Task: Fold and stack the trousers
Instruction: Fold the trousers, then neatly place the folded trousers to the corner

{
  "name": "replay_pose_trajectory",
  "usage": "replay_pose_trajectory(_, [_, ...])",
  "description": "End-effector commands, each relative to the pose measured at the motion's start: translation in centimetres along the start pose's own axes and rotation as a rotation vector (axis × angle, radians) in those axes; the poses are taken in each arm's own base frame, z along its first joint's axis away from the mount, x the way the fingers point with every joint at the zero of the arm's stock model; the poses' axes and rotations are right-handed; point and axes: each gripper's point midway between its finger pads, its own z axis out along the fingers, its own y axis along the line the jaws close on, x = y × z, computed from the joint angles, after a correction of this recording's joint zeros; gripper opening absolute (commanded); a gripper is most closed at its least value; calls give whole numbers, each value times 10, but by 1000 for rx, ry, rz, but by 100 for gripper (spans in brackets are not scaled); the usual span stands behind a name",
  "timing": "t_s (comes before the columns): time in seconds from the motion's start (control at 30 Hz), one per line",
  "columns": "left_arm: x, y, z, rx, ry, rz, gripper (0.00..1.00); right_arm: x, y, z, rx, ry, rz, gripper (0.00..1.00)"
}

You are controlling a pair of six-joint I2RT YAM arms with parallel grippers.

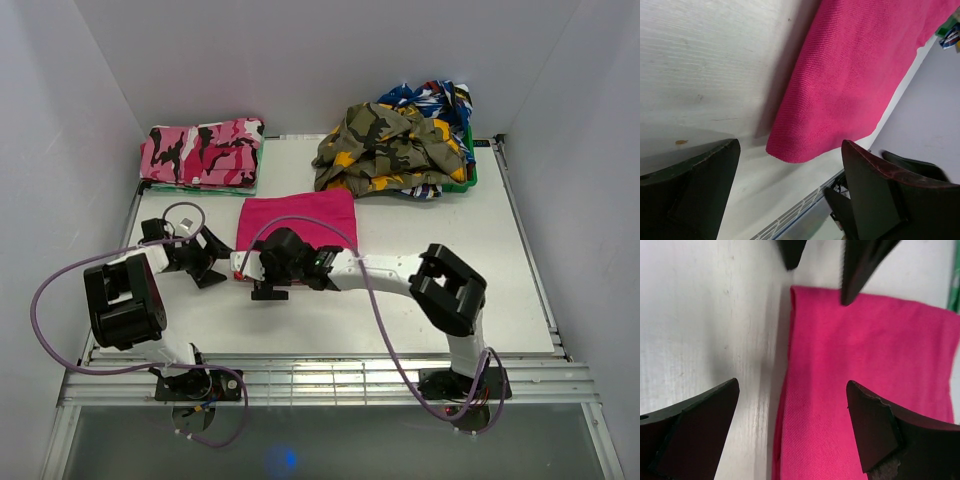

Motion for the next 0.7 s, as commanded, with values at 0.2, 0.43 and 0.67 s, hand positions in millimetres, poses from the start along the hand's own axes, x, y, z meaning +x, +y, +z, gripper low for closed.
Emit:
replay_pose_trajectory(0.2, [-5, 13, -4, -2, -39, -39, 95, 14, -19, 61, 197, 60, -129, 96])
replay_pose_trajectory(0.43, [-2, 16, -2, -3, -31, -59, 95, 52, -7, 76, 152, 131, -107, 71])
replay_pose_trajectory(0.67, [0, 16, 1, 10, -27, -95, 98, 69, -25, 71, 94, 98, 33, 8])
